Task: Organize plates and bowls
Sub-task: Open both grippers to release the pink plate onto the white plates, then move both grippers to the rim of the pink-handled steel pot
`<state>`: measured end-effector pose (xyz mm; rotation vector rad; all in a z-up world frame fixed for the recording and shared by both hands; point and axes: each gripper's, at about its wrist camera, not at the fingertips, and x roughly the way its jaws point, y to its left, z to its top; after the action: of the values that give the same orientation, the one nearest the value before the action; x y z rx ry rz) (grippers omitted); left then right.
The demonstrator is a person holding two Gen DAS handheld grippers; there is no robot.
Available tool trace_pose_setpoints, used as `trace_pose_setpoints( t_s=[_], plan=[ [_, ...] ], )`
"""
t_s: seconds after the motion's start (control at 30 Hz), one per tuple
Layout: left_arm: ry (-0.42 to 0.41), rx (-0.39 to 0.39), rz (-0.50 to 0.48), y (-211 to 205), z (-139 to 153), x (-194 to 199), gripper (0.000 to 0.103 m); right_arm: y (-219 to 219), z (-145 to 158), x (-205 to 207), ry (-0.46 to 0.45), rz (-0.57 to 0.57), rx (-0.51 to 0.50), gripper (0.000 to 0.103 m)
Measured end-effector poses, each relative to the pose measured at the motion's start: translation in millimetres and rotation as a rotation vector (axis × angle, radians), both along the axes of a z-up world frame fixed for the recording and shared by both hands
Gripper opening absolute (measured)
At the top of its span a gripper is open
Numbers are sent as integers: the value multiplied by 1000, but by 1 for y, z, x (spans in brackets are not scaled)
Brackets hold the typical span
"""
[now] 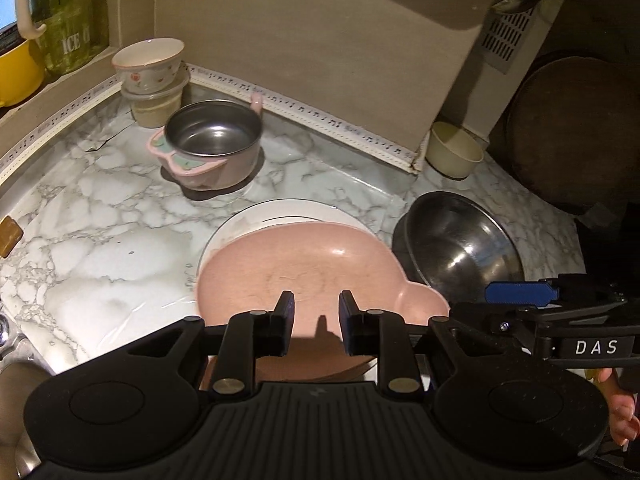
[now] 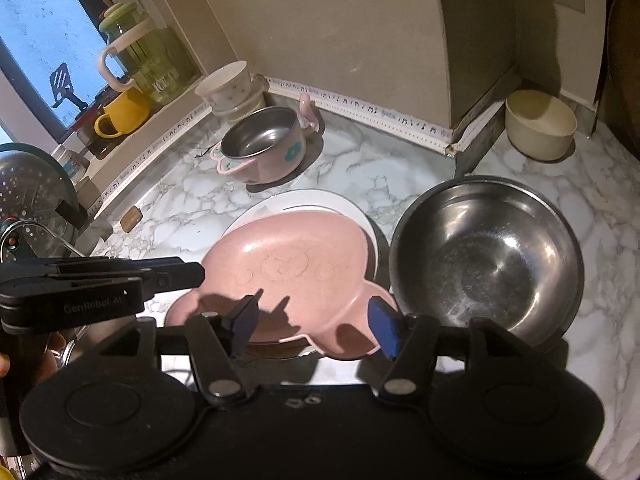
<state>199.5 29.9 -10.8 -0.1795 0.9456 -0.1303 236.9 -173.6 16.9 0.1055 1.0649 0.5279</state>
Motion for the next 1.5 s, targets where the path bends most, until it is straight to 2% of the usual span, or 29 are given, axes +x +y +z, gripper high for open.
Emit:
trace_pose_setpoints(
  t_s=[0.03, 0.1, 0.17, 0.23, 0.33, 0.43, 0.53, 0.73, 0.83, 0.9, 0.93, 0.97, 1.23, 1.5],
  plan=[
    [-1, 0, -2, -2, 1, 0, 23, -2, 1, 0, -3, -2, 1, 63],
    [-6, -5, -2, -7, 2, 0, 32, -7, 2, 1, -8, -3, 1, 64],
    [-18, -7, 3, -11, 4, 1, 62, -11, 3, 3, -12, -9, 3, 64],
    [-40, 7, 0, -16, 6, 1, 69, -18, 3, 5, -13, -21, 3, 64],
    [-49, 15, -14, -25, 8, 5, 69, -27, 3, 9, -10, -35, 4, 66],
    [-59, 7, -1, -26, 9, 10, 78, -34, 3, 15, -10, -46, -1, 72],
    [-64, 7, 26, -23, 9, 19, 78, -35, 7, 23, -21, -35, -12, 80],
    [-68, 30, 87, -9, 8, 38, 79, -17, 15, 46, -62, 6, -38, 89],
    [-79, 35, 121, 4, 8, 47, 82, -2, 16, 59, -72, 24, -42, 90],
    [-87, 38, 134, 13, 9, 55, 89, 7, 16, 67, -76, 28, -42, 90],
    [-91, 39, 140, 17, 9, 59, 99, 13, 16, 72, -75, 28, -40, 91],
    [-95, 40, 148, 23, 9, 64, 103, 18, 16, 76, -72, 26, -38, 91],
    [-57, 50, 212, 71, 7, 110, 103, 62, 6, 110, -37, 0, -14, 91],
    [-35, 149, 284, 111, -12, 159, 103, 109, -4, 147, -39, -11, -30, 88]
  ],
)
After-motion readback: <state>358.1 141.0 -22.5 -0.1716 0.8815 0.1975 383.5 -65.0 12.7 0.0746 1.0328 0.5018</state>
